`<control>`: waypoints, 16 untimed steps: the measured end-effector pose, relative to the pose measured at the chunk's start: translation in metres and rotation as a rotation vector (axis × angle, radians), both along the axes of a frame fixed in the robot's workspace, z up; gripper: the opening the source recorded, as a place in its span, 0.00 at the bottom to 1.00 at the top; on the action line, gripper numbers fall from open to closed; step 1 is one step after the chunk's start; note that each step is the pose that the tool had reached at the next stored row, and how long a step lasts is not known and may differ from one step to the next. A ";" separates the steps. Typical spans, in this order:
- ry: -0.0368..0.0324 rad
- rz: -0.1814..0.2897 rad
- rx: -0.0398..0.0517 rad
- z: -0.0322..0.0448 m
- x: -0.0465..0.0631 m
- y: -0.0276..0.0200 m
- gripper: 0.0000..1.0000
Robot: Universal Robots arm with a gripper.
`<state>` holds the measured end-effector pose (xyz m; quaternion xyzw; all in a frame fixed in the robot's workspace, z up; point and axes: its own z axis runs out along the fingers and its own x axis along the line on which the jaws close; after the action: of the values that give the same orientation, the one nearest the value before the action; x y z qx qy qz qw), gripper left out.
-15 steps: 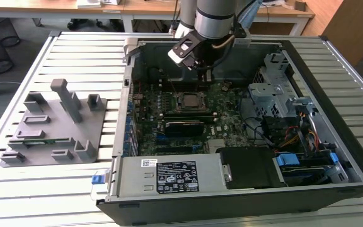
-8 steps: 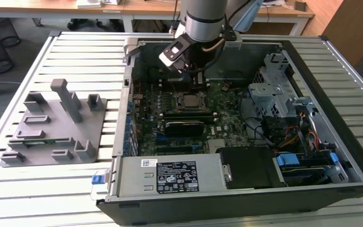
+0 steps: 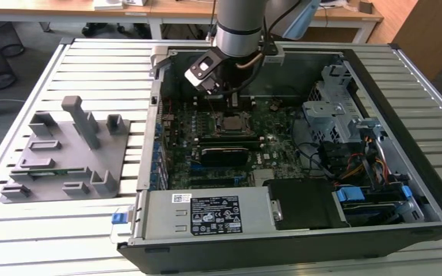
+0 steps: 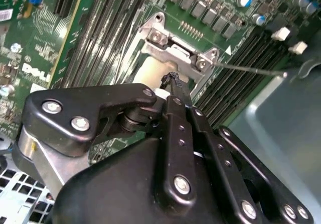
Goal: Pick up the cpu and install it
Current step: 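Close the cpu cover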
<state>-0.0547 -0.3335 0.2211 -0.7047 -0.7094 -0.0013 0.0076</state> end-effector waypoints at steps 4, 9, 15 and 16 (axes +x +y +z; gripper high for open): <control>0.0000 0.001 0.0000 -0.0048 -0.003 0.0000 0.11; -0.0001 0.001 0.0001 -0.0112 -0.006 0.0000 0.11; -0.0001 0.002 0.0000 -0.0189 -0.010 0.0000 0.11; 0.0000 0.002 0.0000 -0.0201 -0.010 0.0000 0.11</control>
<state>-0.0644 -0.3335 0.2011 -0.7042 -0.7100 -0.0013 0.0075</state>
